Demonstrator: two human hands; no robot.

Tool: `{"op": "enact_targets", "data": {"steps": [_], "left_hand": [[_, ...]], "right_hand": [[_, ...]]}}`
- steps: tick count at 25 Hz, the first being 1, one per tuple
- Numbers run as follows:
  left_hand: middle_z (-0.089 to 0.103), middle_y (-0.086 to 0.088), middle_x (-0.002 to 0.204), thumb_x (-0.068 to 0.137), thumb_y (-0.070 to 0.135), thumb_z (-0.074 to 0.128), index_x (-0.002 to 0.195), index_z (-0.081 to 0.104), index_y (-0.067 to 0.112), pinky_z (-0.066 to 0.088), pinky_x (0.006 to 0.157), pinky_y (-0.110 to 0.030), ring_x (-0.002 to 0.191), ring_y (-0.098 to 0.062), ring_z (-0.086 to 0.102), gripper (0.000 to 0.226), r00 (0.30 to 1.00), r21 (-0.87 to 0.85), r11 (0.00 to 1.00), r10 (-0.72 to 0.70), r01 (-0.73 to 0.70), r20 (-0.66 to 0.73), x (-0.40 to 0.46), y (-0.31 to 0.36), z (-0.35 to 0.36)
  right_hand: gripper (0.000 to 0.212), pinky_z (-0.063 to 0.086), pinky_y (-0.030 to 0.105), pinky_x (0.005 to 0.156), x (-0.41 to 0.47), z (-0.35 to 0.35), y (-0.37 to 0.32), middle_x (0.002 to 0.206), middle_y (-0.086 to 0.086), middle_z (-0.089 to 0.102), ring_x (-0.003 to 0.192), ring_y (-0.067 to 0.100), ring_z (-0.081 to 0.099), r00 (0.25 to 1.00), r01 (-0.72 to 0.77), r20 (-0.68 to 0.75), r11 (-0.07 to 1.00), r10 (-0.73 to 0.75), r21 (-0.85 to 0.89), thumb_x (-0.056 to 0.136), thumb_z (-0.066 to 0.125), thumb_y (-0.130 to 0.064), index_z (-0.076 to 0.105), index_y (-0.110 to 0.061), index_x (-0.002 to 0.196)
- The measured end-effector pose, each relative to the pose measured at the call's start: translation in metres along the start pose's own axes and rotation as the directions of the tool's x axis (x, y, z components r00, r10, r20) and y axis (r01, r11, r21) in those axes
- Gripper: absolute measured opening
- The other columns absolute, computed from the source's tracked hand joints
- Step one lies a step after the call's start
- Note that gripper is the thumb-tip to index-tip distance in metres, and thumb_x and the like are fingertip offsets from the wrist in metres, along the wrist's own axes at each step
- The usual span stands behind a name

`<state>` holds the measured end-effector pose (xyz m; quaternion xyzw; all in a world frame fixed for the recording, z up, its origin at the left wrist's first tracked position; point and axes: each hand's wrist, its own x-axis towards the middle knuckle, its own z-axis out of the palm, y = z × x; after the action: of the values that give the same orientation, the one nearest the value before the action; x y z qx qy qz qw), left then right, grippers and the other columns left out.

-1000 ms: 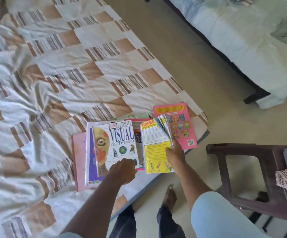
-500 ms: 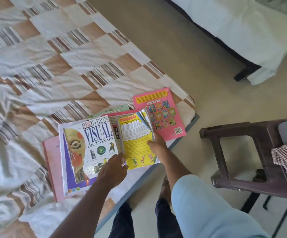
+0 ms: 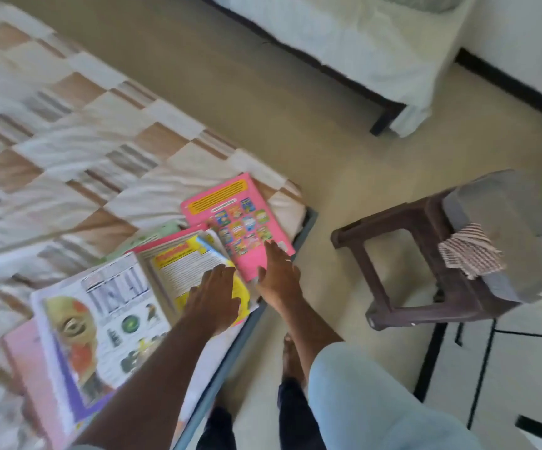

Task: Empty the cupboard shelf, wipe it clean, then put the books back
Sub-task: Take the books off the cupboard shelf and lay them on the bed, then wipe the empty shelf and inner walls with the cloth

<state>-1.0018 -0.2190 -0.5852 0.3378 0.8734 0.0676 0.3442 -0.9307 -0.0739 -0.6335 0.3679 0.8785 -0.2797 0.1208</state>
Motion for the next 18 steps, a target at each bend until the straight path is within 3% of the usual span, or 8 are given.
{"op": "enact_targets", "data": {"steps": [2, 5, 8, 11, 14, 16, 18], "left_hand": [[0.007, -0.003, 0.167, 0.099, 0.037, 0.052, 0.158, 0.011, 0.017, 0.032, 0.113, -0.05, 0.153, -0.022, 0.011, 0.075, 0.996, 0.04, 0.996, 0.081, -0.083, 0.042, 0.018, 0.04, -0.003], [-0.006, 0.0, 0.169, 0.1, 0.04, 0.049, 0.16, 0.0, 0.018, 0.03, 0.117, -0.048, 0.155, -0.019, 0.004, 0.081, 0.966, 0.102, 0.964, 0.237, -0.247, 0.1, 0.041, 0.108, -0.004], [-0.006, -0.004, 0.169, 0.1, 0.039, 0.049, 0.16, -0.003, 0.017, 0.024, 0.118, -0.046, 0.155, -0.022, 0.004, 0.082, 0.917, 0.149, 0.91, 0.361, -0.386, 0.167, 0.065, 0.192, 0.001], [-0.003, -0.005, 0.168, 0.1, 0.04, 0.051, 0.16, -0.002, 0.016, 0.026, 0.117, -0.051, 0.154, -0.024, 0.006, 0.083, 0.858, 0.187, 0.841, 0.475, -0.508, 0.194, 0.087, 0.273, 0.014], [-0.007, -0.004, 0.168, 0.1, 0.038, 0.053, 0.159, -0.004, 0.019, 0.026, 0.117, -0.057, 0.154, -0.027, 0.003, 0.084, 0.808, 0.191, 0.792, 0.53, -0.58, 0.256, 0.105, 0.334, 0.029], [-0.01, -0.005, 0.168, 0.1, 0.036, 0.053, 0.159, -0.005, 0.02, 0.023, 0.118, -0.058, 0.155, -0.029, 0.002, 0.084, 0.793, 0.213, 0.772, 0.533, -0.599, 0.295, 0.116, 0.365, 0.038], [-0.009, -0.006, 0.168, 0.1, 0.033, 0.054, 0.159, -0.004, 0.019, 0.022, 0.118, -0.059, 0.155, -0.031, 0.002, 0.084, 0.785, 0.217, 0.764, 0.535, -0.608, 0.313, 0.127, 0.387, 0.046]], "right_hand": [[0.058, 0.037, 0.048, 0.114, -0.005, -0.032, 0.037, 0.158, 0.008, 0.041, 0.145, 0.024, 0.039, 0.979, -0.029, -0.197, 0.997, 0.043, 0.069, 0.097, 0.054, -0.017, 0.038, -0.014, 0.153], [0.054, 0.037, 0.044, 0.115, -0.014, -0.084, 0.101, 0.155, 0.009, 0.046, 0.143, 0.025, 0.043, 0.905, -0.141, -0.391, 0.986, 0.166, 0.092, 0.095, 0.055, -0.013, 0.046, -0.013, 0.148], [0.044, 0.047, 0.043, 0.104, -0.026, -0.137, 0.175, 0.137, 0.012, 0.062, 0.127, 0.03, 0.058, 0.749, -0.288, -0.57, 0.941, 0.337, 0.179, 0.091, 0.062, -0.01, 0.058, -0.011, 0.136], [0.02, 0.055, 0.04, 0.078, -0.033, -0.179, 0.243, 0.101, 0.011, 0.072, 0.096, 0.032, 0.067, 0.589, -0.472, -0.598, 0.832, 0.543, 0.291, 0.094, 0.058, -0.014, 0.065, -0.015, 0.113], [0.01, 0.054, 0.041, 0.073, -0.036, -0.206, 0.295, 0.095, 0.01, 0.07, 0.09, 0.031, 0.066, 0.464, -0.587, -0.602, 0.734, 0.65, 0.341, 0.094, 0.059, -0.016, 0.064, -0.016, 0.103], [0.014, 0.055, 0.043, 0.076, -0.035, -0.216, 0.324, 0.1, 0.009, 0.07, 0.094, 0.03, 0.065, 0.444, -0.617, -0.631, 0.728, 0.636, 0.299, 0.089, 0.065, -0.014, 0.063, -0.015, 0.103], [0.025, 0.054, 0.044, 0.081, -0.028, -0.223, 0.342, 0.11, 0.008, 0.069, 0.101, 0.029, 0.063, 0.514, -0.636, -0.615, 0.747, 0.598, 0.195, 0.086, 0.071, -0.016, 0.062, -0.016, 0.11]]}}
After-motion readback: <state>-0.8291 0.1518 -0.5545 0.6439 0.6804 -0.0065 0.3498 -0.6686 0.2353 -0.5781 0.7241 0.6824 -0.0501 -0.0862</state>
